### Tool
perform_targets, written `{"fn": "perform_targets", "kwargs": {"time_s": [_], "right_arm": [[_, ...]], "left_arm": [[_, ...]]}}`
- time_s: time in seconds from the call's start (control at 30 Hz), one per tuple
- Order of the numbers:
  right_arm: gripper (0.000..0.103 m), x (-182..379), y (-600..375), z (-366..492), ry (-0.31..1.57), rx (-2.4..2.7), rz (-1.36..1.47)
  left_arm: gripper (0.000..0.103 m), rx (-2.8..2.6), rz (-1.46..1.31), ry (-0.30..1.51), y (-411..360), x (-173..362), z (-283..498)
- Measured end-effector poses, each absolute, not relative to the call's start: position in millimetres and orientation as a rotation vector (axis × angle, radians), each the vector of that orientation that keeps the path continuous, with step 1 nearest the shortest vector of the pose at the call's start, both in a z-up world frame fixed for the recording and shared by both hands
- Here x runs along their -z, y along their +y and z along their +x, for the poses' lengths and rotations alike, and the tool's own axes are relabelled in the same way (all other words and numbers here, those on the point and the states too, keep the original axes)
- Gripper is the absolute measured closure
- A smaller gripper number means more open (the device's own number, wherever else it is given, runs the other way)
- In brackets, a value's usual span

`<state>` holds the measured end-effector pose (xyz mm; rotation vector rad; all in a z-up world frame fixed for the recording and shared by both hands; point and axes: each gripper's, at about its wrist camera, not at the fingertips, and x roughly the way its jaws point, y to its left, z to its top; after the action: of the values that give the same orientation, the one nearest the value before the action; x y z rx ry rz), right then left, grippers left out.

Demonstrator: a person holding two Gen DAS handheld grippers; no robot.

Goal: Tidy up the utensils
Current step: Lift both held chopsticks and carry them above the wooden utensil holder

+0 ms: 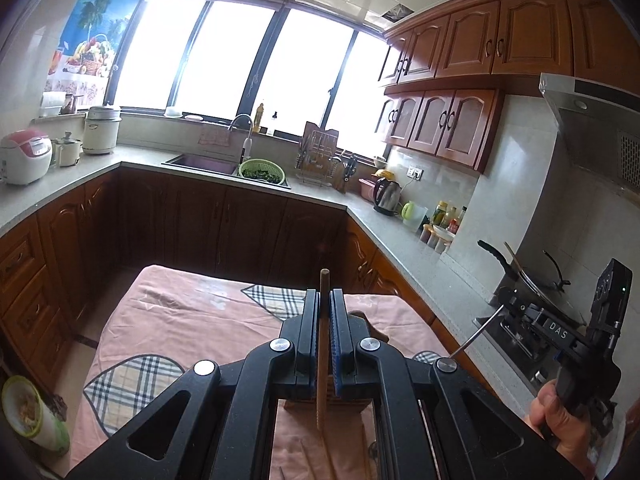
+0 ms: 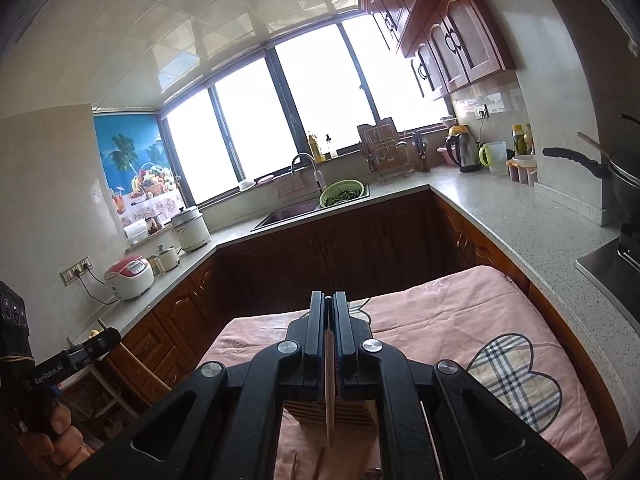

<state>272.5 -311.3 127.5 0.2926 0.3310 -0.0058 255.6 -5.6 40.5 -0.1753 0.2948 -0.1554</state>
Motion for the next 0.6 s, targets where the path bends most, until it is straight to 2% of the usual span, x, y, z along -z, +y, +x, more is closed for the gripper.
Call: {"fn": "perform_targets", "kwargs": {"time_s": [0.3,0.6], "right_arm": [[0.099,-132.1,-324.5,322.3,0.288,0.04,0.32],[0.099,-68.3,-333.3,363.2,0.364,0.063,0.391]], "left_arm": [[0.099,0.119,-0.204,0.217,-16.4,-26.9,306.8],[0.099,0.09,-0.313,0.312,-17.8,71.8,372.7]]}}
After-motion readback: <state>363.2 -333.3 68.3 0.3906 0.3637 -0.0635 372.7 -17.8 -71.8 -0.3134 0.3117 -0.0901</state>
